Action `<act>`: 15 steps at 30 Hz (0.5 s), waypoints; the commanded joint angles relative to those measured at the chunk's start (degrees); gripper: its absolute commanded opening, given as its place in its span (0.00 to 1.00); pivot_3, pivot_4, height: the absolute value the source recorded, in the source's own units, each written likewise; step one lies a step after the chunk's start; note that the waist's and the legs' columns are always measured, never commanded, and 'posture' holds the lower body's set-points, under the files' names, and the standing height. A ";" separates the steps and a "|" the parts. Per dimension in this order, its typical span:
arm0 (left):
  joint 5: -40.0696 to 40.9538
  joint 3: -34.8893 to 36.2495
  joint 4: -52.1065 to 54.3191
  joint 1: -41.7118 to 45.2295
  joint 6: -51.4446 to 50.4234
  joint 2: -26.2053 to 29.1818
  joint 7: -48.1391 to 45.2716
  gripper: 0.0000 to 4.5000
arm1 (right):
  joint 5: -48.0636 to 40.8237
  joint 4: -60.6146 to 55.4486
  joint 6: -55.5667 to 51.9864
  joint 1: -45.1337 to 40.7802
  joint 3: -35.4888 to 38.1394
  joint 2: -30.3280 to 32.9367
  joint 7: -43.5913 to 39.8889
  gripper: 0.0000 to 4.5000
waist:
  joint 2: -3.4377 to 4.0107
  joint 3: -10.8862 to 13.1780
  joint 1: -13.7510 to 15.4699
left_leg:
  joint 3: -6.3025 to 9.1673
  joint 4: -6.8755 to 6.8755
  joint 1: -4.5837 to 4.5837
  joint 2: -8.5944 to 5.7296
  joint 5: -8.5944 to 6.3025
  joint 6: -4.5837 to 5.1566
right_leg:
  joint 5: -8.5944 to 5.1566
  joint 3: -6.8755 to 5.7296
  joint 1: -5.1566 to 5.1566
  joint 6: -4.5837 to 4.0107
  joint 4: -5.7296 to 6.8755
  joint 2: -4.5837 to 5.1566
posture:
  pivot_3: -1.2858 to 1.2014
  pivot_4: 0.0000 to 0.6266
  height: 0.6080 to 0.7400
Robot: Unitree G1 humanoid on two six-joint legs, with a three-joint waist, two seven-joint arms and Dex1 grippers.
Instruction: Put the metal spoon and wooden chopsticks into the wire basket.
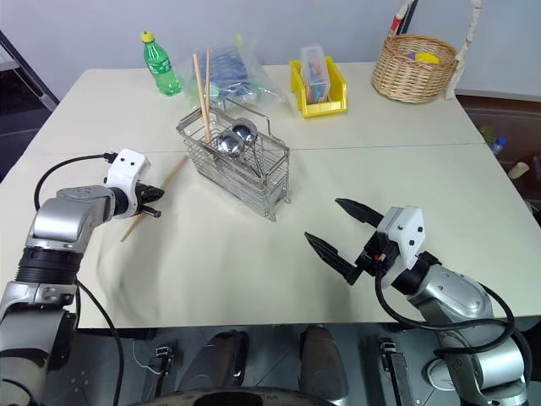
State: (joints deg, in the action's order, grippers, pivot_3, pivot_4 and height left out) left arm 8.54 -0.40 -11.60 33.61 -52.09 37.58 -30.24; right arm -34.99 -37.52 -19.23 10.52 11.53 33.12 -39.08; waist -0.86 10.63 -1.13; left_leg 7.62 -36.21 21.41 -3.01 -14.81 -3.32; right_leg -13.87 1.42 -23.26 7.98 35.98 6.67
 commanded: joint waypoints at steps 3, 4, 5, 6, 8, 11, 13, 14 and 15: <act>-0.51 3.35 -1.37 -0.17 1.59 -0.25 2.87 0.01 | -0.42 -1.66 0.32 -0.41 0.25 -0.01 0.44 1.00 | 0.00 0.00 0.04 | 0.00 0.00 0.00 0.00 0.00 0.00 | 0.00 0.00 0.00 0.00 0.00 0.00 | 0.52 0.24 1.00; -0.51 4.20 -1.92 0.28 2.55 -0.63 3.68 0.01 | -0.46 -1.75 0.30 -0.33 0.28 0.00 0.49 1.00 | 0.00 0.00 0.10 | 0.00 0.00 0.00 0.00 0.00 0.00 | 0.00 0.00 0.00 0.00 0.00 0.00 | 0.52 0.24 1.00; -0.25 5.53 -2.73 1.01 3.69 -1.19 4.75 0.01 | -0.50 -1.93 0.27 -0.20 0.33 0.01 0.57 1.00 | 0.00 0.00 0.18 | 0.00 0.00 0.00 0.00 0.00 0.00 | 0.00 0.00 0.00 0.00 0.00 0.00 | 0.52 0.24 1.00; -0.07 6.40 -3.38 1.48 4.51 -1.50 5.42 0.01 | -0.48 -2.09 0.25 -0.12 0.27 -0.01 0.69 1.00 | -0.01 0.01 0.26 | 0.00 0.00 0.01 0.00 0.00 0.00 | 0.00 0.00 0.00 0.00 -0.01 0.00 | 0.52 0.24 1.00; 0.60 10.45 -6.94 4.80 10.32 -2.24 8.44 0.01 | -1.22 -3.69 0.09 1.52 0.61 0.18 0.39 1.00 | -0.04 0.02 0.42 | 0.01 -0.01 0.02 0.00 0.00 0.00 | 0.00 -0.01 0.00 0.00 -0.01 0.00 | 0.52 0.24 1.00; 1.77 13.54 -11.52 8.49 17.64 -2.34 9.04 0.01 | -1.42 -4.91 0.58 3.19 1.49 0.62 -0.25 1.00 | -0.23 0.09 0.52 | 0.04 -0.01 0.10 0.00 0.00 -0.01 | 0.00 -0.03 -0.07 0.00 -0.02 0.00 | 0.52 0.24 1.00; 2.93 14.96 -15.25 11.57 22.63 -2.32 7.37 0.01 | -1.88 -5.18 0.98 4.06 2.95 1.19 -1.09 1.00 | -0.25 0.08 0.54 | 0.02 -0.03 0.11 -0.04 0.00 -0.01 | 0.01 -0.02 -0.05 0.00 -0.05 0.04 | 0.52 0.24 1.00; 3.24 15.21 -16.92 12.87 24.73 -2.27 6.36 0.01 | -2.15 -5.33 1.09 4.44 3.55 1.43 -1.53 1.00 | -0.26 0.08 0.57 | 0.02 -0.04 0.11 -0.05 0.00 -0.01 | 0.01 -0.02 -0.03 0.01 -0.07 0.05 | 0.52 0.24 1.00; 3.55 15.39 -18.66 14.24 27.30 -2.27 5.20 0.01 | -2.24 -5.56 1.33 4.85 3.96 1.63 -1.95 1.00 | -0.26 0.08 0.60 | 0.01 -0.04 0.11 -0.05 0.00 -0.01 | 0.01 -0.02 -0.02 0.01 -0.08 0.05 | 0.52 0.24 1.00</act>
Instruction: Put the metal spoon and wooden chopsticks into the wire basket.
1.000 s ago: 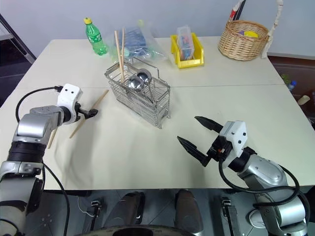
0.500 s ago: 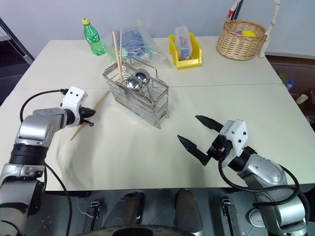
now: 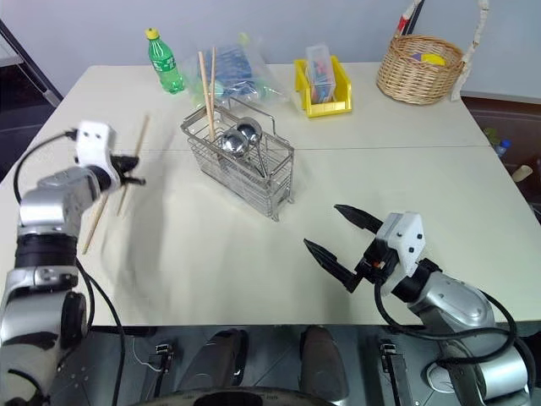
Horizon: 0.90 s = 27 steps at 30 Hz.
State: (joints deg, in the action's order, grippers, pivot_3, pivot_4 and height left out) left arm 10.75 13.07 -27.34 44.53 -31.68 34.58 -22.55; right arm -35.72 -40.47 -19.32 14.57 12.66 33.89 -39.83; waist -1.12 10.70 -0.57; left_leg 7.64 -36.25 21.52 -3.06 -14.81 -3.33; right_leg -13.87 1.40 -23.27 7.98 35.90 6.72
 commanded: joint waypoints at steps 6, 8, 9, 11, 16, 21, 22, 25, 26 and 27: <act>6.96 4.71 -8.74 10.80 18.18 -0.18 -11.71 0.01 | -1.14 -4.44 2.36 2.29 2.65 0.95 -1.64 1.00 | -0.06 0.03 -0.24 | -0.01 0.02 -0.02 0.01 0.00 0.00 | 0.00 0.00 -0.01 0.00 0.02 -0.02 | 0.52 0.24 1.00; 10.45 5.80 -7.81 12.69 18.71 -0.73 -16.08 0.01 | -0.67 -4.60 2.74 2.60 2.26 0.53 -1.35 1.00 | -0.19 0.09 -0.20 | 0.00 0.00 0.00 0.02 0.00 0.00 | 0.00 -0.01 -0.01 0.00 0.02 -0.02 | 0.52 0.24 1.00; 12.24 6.34 -6.93 13.47 18.55 -1.01 -18.14 0.01 | -0.40 -4.61 2.95 2.73 2.07 0.32 -1.20 1.00 | -0.20 0.08 -0.23 | 0.00 0.00 0.01 0.01 0.00 0.00 | 0.00 -0.01 0.00 0.00 0.02 -0.02 | 0.52 0.24 1.00; 15.44 6.96 -5.15 15.13 17.09 -1.30 -21.41 0.01 | 0.13 -4.52 3.40 2.97 1.64 -0.13 -0.88 1.00 | -0.20 0.08 -0.25 | -0.01 0.00 0.01 0.01 0.00 0.00 | 0.00 -0.01 0.00 0.00 0.00 -0.01 | 0.52 0.24 1.00; 22.62 8.46 -1.66 18.19 12.64 -2.59 -25.94 0.01 | 1.47 -4.00 4.43 3.05 0.43 -1.11 -0.34 1.00 | -0.20 0.08 -0.33 | -0.02 -0.01 -0.01 0.01 0.00 0.00 | 0.00 0.00 0.02 0.01 0.02 -0.01 | 0.52 0.24 1.00; 26.82 8.86 -0.26 19.00 11.09 -6.36 -26.60 0.01 | 2.91 -2.65 5.58 1.64 -0.94 -2.09 0.12 1.00 | -0.20 0.08 -0.34 | -0.01 -0.01 -0.04 0.01 0.00 0.00 | 0.00 0.00 0.04 0.01 0.03 -0.01 | 0.52 0.24 1.00; 26.95 8.55 -0.09 18.87 11.44 -7.39 -26.63 0.01 | 3.31 -2.29 5.96 1.08 -1.30 -2.15 -0.01 1.00 | -0.20 0.08 -0.34 | -0.01 -0.03 -0.03 0.01 0.00 0.00 | 0.00 0.00 0.05 0.01 0.03 -0.01 | 0.52 0.24 1.00; 26.20 7.64 -1.33 18.83 13.25 -9.96 -26.68 0.01 | 4.91 -0.32 7.09 -1.61 -2.42 -2.49 0.23 1.00 | -0.20 0.08 -0.35 | -0.01 -0.05 -0.03 0.01 0.00 0.00 | 0.00 0.00 0.05 0.01 0.03 -0.01 | 0.52 0.24 1.00; 25.43 7.34 -2.35 18.73 14.49 -10.81 -26.47 0.01 | 5.32 0.39 7.36 -2.60 -2.77 -2.77 0.60 1.00 | -0.20 0.08 -0.37 | -0.01 -0.05 -0.03 0.01 0.00 0.00 | 0.00 0.00 0.05 0.01 0.03 -0.02 | 0.52 0.24 1.00; 24.68 7.06 -3.17 18.58 16.01 -11.58 -26.43 0.01 | 5.58 0.87 7.61 -3.30 -3.03 -3.07 0.89 1.00 | -0.20 0.08 -0.36 | -0.01 -0.05 -0.03 0.01 0.00 0.00 | 0.00 0.00 0.05 0.01 0.04 -0.02 | 0.52 0.24 1.00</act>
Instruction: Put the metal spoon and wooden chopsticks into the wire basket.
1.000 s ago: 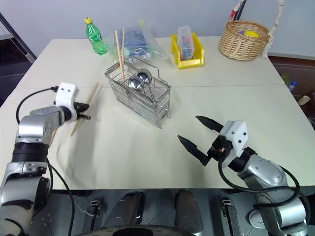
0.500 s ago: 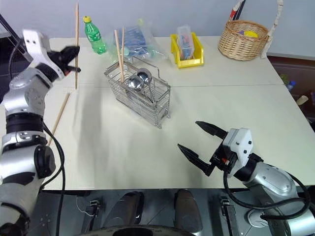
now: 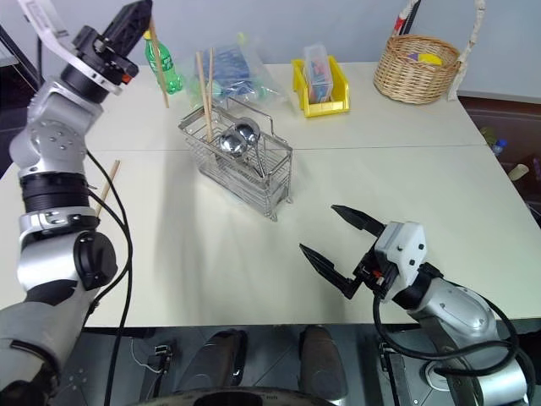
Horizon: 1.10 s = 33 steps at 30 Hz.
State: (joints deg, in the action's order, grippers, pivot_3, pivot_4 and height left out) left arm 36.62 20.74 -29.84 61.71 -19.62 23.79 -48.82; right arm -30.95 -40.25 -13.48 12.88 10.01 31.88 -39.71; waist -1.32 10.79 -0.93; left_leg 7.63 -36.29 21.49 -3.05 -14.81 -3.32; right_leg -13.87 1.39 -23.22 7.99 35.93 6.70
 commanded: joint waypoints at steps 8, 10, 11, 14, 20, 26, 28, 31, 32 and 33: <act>-6.03 -2.74 -3.89 -0.79 12.27 -3.85 1.56 0.01 | 2.39 0.78 2.54 -2.59 -2.81 -3.37 2.64 1.00 | 0.00 0.00 0.06 | 0.00 0.01 0.01 0.00 0.00 0.00 | 0.00 0.00 -0.01 0.00 -0.01 0.00 | 0.52 0.24 1.00; -6.88 -2.92 -3.86 -1.92 13.64 -4.37 2.16 0.01 | 2.49 0.57 2.50 -2.59 -3.10 -3.62 2.86 1.00 | 0.00 0.00 0.06 | 0.00 0.02 0.00 0.00 0.00 0.00 | 0.00 0.00 -0.01 0.00 -0.01 0.00 | 0.52 0.24 1.00; -7.15 -2.96 -3.85 -2.46 14.20 -4.65 2.47 0.01 | 2.52 0.48 2.40 -2.67 -3.20 -3.71 2.94 1.00 | 0.00 0.00 0.06 | 0.00 0.02 0.00 0.00 0.00 0.00 | 0.00 0.00 -0.01 0.00 -0.01 0.00 | 0.52 0.24 1.00; -7.95 -3.59 -3.13 -4.31 15.52 -5.47 2.96 0.01 | 2.17 0.14 2.07 -2.71 -3.38 -3.64 2.96 1.00 | 0.00 0.00 0.08 | 0.00 0.02 0.00 0.00 0.00 0.00 | 0.00 0.00 -0.01 0.00 -0.01 0.00 | 0.52 0.24 1.00; -9.07 -4.50 -1.71 -7.30 17.01 -7.04 4.29 0.01 | 1.68 -0.06 1.58 -2.91 -3.61 -3.26 2.75 1.00 | 0.00 0.00 0.13 | 0.00 0.01 0.01 -0.01 0.00 0.00 | 0.00 0.00 0.00 0.00 -0.02 0.00 | 0.52 0.24 1.00; -8.97 -5.00 0.39 -9.20 16.71 -8.40 5.07 0.01 | 1.49 -0.06 1.37 -2.96 -3.63 -3.11 2.76 1.00 | 0.00 0.00 0.14 | 0.00 0.01 0.00 -0.01 0.00 0.00 | 0.00 0.00 0.00 0.00 -0.02 0.00 | 0.52 0.24 1.00; -8.77 -5.15 0.86 -9.50 16.40 -8.43 5.09 0.18 | 1.47 0.04 1.33 -3.08 -3.50 -3.03 2.79 1.00 | 0.00 0.00 0.13 | 0.01 0.02 0.01 -0.01 0.00 0.00 | 0.00 0.00 -0.01 0.00 -0.02 0.00 | 0.52 0.24 1.00; -8.35 -5.21 1.32 -9.59 15.86 -8.33 4.70 0.47 | 1.51 0.12 1.37 -2.98 -3.40 -3.04 2.76 1.00 | 0.00 0.00 0.15 | 0.01 0.02 0.00 -0.01 0.00 0.00 | 0.00 0.00 0.00 0.00 -0.02 0.00 | 0.52 0.24 1.00; -8.16 -5.21 1.52 -9.54 15.65 -8.25 4.61 0.61 | 1.54 0.14 1.42 -2.89 -3.38 -3.06 2.72 1.00 | 0.00 0.00 0.15 | 0.01 0.01 0.00 -0.01 0.00 0.00 | 0.00 0.00 0.00 0.00 -0.02 0.00 | 0.52 0.24 1.00; -8.01 -5.23 1.66 -9.51 15.52 -8.18 4.58 0.72 | 1.56 0.15 1.45 -2.83 -3.37 -3.07 2.70 1.00 | 0.00 0.00 0.14 | 0.01 0.02 0.00 -0.01 0.00 0.00 | 0.00 0.00 0.00 0.00 -0.02 0.00 | 0.52 0.24 1.00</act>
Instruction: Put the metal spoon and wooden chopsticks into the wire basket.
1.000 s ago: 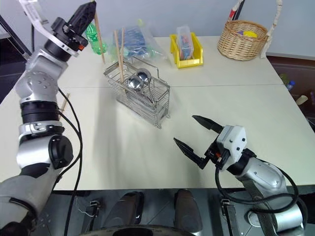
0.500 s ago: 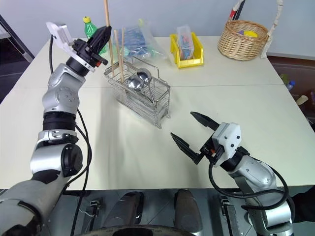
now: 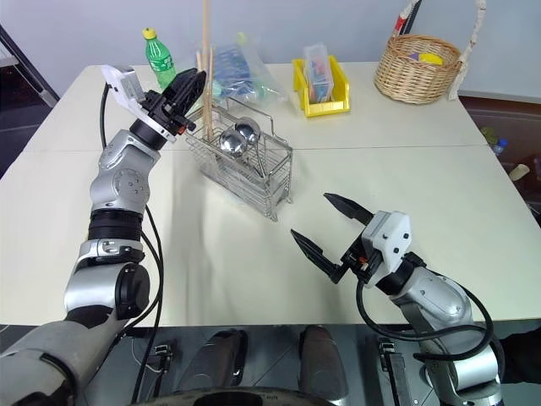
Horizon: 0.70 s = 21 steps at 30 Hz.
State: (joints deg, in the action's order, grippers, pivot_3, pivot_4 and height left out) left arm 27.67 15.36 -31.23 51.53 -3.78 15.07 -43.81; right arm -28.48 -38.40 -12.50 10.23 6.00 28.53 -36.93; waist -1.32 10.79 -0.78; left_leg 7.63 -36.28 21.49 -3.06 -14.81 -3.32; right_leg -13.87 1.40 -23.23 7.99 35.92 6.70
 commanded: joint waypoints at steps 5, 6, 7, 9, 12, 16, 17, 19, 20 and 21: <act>3.45 0.95 6.10 1.54 -4.26 1.80 -1.27 0.99 | -0.84 -1.17 0.66 -0.39 0.52 0.30 -0.41 1.00 | 0.00 0.00 -0.09 | 0.00 0.00 0.00 0.00 0.00 0.00 | 0.00 0.00 0.00 0.00 0.00 0.00 | 0.52 0.24 1.00; 4.30 1.30 6.89 1.84 -5.39 2.13 -1.30 0.99 | -0.84 -1.13 0.69 -0.43 0.48 0.33 -0.52 1.00 | 0.00 0.00 -0.09 | 0.00 0.00 -0.01 0.00 0.00 0.00 | 0.00 0.00 0.00 0.00 0.00 0.00 | 0.52 0.24 1.00; 6.06 2.42 7.93 3.18 -7.43 3.06 -0.66 0.99 | -0.98 -0.91 0.75 -0.76 0.38 0.55 -1.03 1.00 | 0.00 0.00 -0.07 | 0.00 0.00 -0.01 0.00 0.00 0.00 | 0.00 0.00 0.00 0.00 0.01 0.00 | 0.52 0.24 1.00; 9.11 4.58 9.30 5.82 -10.90 5.20 1.00 0.99 | -1.67 -0.63 0.60 -1.50 0.33 1.26 -2.47 1.00 | -0.01 0.01 -0.21 | 0.01 -0.01 0.00 0.00 0.00 0.00 | 0.00 0.00 -0.01 0.00 0.01 -0.01 | 0.52 0.24 1.00; 9.87 6.63 8.64 8.09 -12.64 8.17 4.01 0.99 | -3.00 -0.28 0.20 -2.41 0.50 2.69 -4.89 1.00 | -0.02 0.02 -0.30 | 0.01 0.01 -0.02 0.01 0.00 0.00 | 0.00 0.00 -0.02 0.00 0.02 -0.02 | 0.52 0.24 1.00; 5.81 7.72 5.44 8.65 -11.69 13.25 9.79 0.99 | -4.21 0.53 0.41 -2.94 0.60 5.11 -8.72 1.00 | 0.01 0.00 -0.20 | 0.01 0.02 -0.05 0.01 0.00 0.00 | 0.00 0.00 0.02 0.00 0.01 -0.01 | 0.52 0.24 1.00; 3.09 7.36 4.22 7.99 -11.00 15.30 12.12 0.99 | -4.37 0.95 0.69 -3.12 0.61 5.82 -9.95 1.00 | 0.01 0.00 -0.24 | 0.01 0.02 -0.06 0.01 0.00 0.00 | 0.00 0.00 0.02 0.00 0.01 -0.01 | 0.52 0.24 1.00; -2.68 5.34 2.24 5.57 -13.50 20.04 16.86 0.99 | -4.82 1.94 0.98 -3.73 0.74 7.00 -12.17 1.00 | 0.02 0.00 -0.59 | -0.02 0.02 -0.10 0.01 0.00 0.00 | 0.00 0.02 0.02 0.01 0.02 -0.02 | 0.52 0.24 1.00; -4.94 4.15 2.01 4.29 -14.84 21.75 18.46 0.99 | -4.99 2.35 1.05 -4.03 0.82 7.34 -12.80 1.00 | 0.02 0.00 -0.65 | -0.02 0.05 -0.11 0.01 0.00 0.00 | 0.00 0.03 0.02 0.00 0.04 -0.03 | 0.52 0.24 1.00; -5.95 4.04 2.86 2.55 -18.46 23.21 20.90 0.99 | -5.18 2.81 1.21 -4.16 0.92 7.69 -13.59 1.00 | 0.02 0.00 -0.65 | 0.00 0.05 -0.12 0.04 0.00 0.00 | 0.00 0.02 0.01 0.00 0.04 -0.08 | 0.52 0.24 1.00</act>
State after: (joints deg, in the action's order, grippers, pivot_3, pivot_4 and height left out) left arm 24.52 19.90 -29.33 54.74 -19.25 36.75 -26.05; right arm -32.38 -35.16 -12.35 6.50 6.06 35.73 -49.18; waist -1.30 10.78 -1.43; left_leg 7.63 -36.22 21.38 -3.02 -14.81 -3.32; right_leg -13.87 1.42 -23.23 7.99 35.97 6.62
